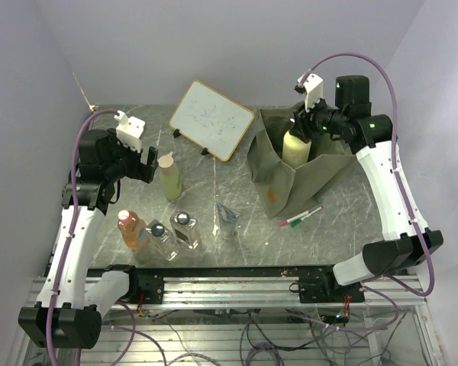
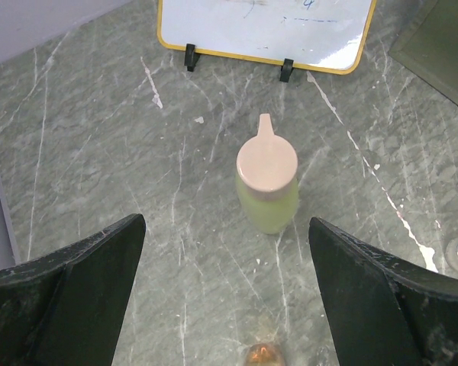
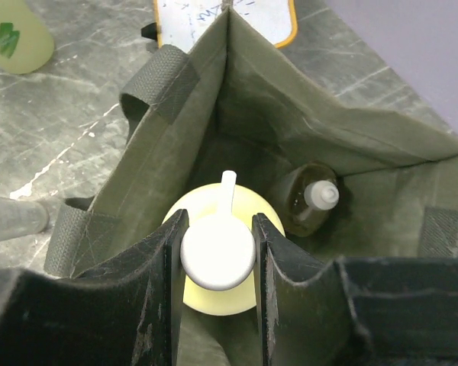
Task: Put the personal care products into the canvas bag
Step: Place the care product in the canvas bag.
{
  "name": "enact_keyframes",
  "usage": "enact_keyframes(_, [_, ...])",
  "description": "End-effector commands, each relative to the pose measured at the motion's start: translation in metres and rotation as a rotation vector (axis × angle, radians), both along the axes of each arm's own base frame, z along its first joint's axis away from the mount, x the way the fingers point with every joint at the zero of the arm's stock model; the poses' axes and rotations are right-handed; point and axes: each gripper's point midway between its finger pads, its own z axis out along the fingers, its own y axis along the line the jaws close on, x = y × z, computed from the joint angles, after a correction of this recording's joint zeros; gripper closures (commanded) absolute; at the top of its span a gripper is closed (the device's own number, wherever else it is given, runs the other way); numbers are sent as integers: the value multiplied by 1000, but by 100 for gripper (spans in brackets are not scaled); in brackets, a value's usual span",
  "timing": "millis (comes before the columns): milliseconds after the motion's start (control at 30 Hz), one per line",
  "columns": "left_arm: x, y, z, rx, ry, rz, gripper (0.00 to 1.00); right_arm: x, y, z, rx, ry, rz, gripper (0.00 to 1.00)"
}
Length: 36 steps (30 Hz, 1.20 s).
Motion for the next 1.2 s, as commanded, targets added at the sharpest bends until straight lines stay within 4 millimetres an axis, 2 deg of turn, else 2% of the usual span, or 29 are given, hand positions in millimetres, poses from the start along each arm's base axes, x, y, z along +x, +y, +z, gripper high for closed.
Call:
enact_keyframes(0, [1,-2,8,11,-45,-14,1,20,20,43,114,-189,57,100])
enact_keyframes(200, [2,-4,8,6,-42,-23,1,31,31,20,153,-154,78,100])
enact_keyframes(367, [1,-5,8,6,-45,-32,1,43,34,11,152,-201,92,100])
enact_keyframes(567, [-1,-5,8,8,-49,-34,1,61,39,-8,153,-217,97,100])
enact_keyframes(967, [-2,-6,8,9,-51,-42,1,99,39,-43,135,-231,53,100])
enact_keyframes(1167, [-2,-5,6,19,-53,-42,1,110,35,-56,120,-255,25,100])
